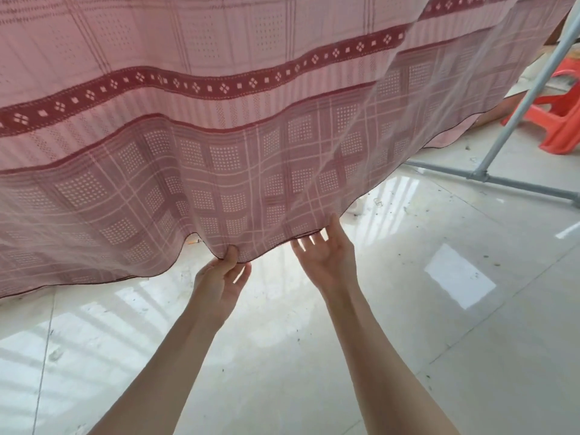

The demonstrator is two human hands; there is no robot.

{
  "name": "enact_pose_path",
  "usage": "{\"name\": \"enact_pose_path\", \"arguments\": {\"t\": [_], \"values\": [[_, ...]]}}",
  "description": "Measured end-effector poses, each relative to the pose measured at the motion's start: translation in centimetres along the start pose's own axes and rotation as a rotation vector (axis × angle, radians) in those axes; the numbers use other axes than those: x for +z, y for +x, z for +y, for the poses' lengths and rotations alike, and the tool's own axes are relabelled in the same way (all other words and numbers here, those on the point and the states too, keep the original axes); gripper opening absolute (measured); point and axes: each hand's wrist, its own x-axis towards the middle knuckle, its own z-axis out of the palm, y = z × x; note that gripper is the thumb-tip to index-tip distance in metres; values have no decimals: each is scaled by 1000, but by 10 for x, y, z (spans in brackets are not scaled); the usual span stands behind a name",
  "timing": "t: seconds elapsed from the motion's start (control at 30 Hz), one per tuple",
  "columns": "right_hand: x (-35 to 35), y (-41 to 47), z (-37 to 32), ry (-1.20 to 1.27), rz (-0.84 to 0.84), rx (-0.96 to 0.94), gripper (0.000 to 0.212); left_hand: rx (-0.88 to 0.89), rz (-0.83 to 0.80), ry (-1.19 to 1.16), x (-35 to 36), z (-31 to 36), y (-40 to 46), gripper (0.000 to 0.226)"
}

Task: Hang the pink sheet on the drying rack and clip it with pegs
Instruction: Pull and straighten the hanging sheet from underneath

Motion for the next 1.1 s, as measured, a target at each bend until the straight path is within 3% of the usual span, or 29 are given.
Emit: {"name": "enact_pose_path", "arguments": {"t": [0.1, 0.3, 0.47, 0.93, 1.1], "values": [[5, 12, -25, -19, 10, -64, 23, 41, 31, 7, -12, 14, 3, 16], [16, 35, -71, -181, 55, -201, 14, 63, 50, 13, -19, 24, 4, 18], [2, 42, -90, -317, 282, -266, 4, 83, 67, 71, -12, 19, 5, 14], [-20, 54, -128, -116, 381, -394, 9, 57, 110, 74, 30, -10, 16, 21], [-25, 65, -136, -72, 323, -362, 11, 70, 161, 52, 37, -10, 28, 24]]}}
